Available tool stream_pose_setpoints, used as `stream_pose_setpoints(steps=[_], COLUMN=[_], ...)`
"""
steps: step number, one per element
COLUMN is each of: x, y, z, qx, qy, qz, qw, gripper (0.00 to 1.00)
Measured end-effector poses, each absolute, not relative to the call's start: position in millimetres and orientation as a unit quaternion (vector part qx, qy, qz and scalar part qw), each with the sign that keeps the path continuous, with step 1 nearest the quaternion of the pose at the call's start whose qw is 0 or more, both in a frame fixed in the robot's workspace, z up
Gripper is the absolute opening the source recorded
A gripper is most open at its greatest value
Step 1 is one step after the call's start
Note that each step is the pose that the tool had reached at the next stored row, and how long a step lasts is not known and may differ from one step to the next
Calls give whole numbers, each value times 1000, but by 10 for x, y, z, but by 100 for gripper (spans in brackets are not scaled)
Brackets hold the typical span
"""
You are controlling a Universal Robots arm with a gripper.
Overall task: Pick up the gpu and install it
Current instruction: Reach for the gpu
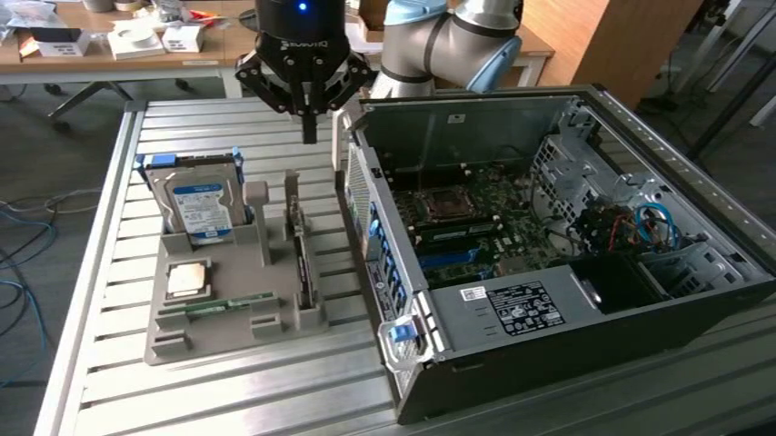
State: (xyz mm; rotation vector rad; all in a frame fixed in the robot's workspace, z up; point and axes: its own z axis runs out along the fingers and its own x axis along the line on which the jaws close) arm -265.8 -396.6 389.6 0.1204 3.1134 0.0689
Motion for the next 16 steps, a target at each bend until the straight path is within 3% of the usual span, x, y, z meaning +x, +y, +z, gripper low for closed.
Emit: stream_pose_setpoints(steps=[16], x=[-2795], y=[-3994], z=[3889], qx=[39], qy=[999], qz=[22], qw=[12], gripper=[11])
